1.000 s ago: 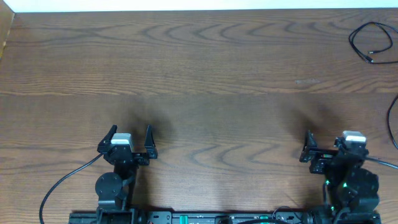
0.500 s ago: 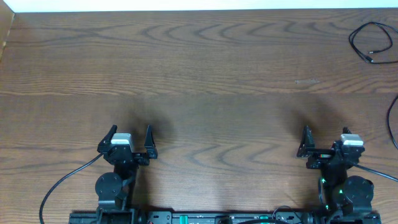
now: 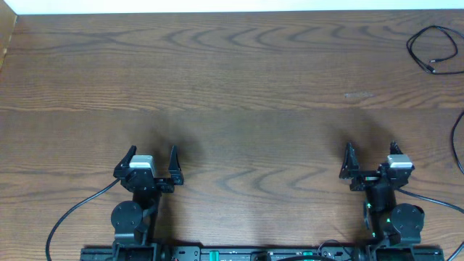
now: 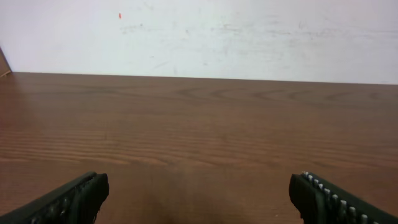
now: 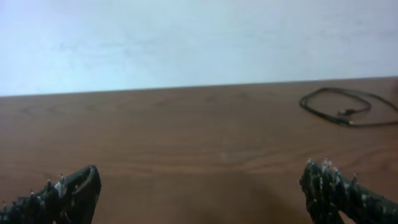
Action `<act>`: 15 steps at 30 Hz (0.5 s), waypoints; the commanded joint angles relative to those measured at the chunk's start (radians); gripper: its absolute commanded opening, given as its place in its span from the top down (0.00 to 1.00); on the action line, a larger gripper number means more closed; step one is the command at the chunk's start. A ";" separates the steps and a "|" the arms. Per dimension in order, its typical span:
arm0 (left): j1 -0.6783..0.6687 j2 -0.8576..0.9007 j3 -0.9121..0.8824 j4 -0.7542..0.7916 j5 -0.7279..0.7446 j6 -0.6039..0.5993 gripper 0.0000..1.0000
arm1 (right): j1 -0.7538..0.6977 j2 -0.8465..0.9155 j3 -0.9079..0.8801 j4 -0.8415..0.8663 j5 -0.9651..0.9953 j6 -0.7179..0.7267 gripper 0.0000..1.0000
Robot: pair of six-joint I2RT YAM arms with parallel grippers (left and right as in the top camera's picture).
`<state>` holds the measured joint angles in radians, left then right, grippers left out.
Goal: Untangle cables
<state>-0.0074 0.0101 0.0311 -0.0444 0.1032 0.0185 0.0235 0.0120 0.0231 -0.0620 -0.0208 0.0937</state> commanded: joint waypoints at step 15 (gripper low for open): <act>0.005 -0.006 -0.027 -0.017 0.016 -0.013 0.02 | -0.007 -0.006 -0.018 -0.013 -0.008 -0.103 0.01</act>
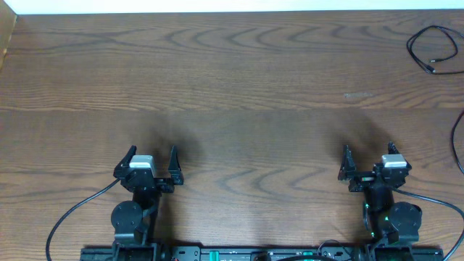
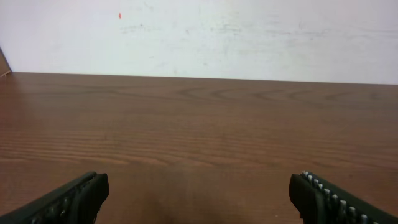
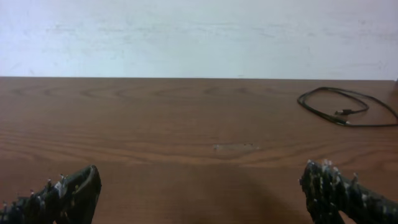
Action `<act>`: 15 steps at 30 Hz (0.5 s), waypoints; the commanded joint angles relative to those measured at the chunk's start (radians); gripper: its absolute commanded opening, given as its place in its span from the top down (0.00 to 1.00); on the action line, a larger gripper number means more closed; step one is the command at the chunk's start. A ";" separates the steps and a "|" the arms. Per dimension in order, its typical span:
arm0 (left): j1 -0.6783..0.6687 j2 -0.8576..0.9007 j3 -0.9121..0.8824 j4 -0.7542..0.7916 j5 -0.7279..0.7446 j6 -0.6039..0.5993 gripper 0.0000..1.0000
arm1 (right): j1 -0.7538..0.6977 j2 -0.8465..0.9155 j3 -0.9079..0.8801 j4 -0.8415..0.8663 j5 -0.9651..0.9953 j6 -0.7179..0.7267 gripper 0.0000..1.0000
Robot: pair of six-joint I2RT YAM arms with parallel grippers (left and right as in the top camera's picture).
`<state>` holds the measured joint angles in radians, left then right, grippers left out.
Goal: Untangle cables
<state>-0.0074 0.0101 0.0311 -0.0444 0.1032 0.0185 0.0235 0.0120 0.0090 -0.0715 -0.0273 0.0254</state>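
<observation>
A thin black cable (image 1: 435, 49) lies looped at the far right corner of the wooden table (image 1: 232, 94); the right wrist view shows the cable (image 3: 345, 107) far ahead to the right. Another black cable strand (image 1: 457, 141) runs along the table's right edge. My left gripper (image 1: 151, 161) rests open near the front edge at the left, nothing between its fingers (image 2: 71, 199). At the front right my right gripper (image 1: 370, 158) is open and empty too, well short of the cable.
A white wall (image 2: 199, 31) borders the table's far edge. A wooden side panel (image 1: 6, 32) stands at the far left corner. A pale scuff mark (image 3: 233, 147) lies on the wood ahead of my right gripper.
My right gripper has drawn back slightly toward the front edge and levelled; its view now sits square to the far wall. The left arm and the cable have not moved.
</observation>
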 commanded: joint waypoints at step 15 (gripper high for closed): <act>0.005 -0.006 -0.027 -0.017 0.016 -0.013 0.02 | -0.010 -0.006 -0.004 -0.003 -0.002 -0.023 0.01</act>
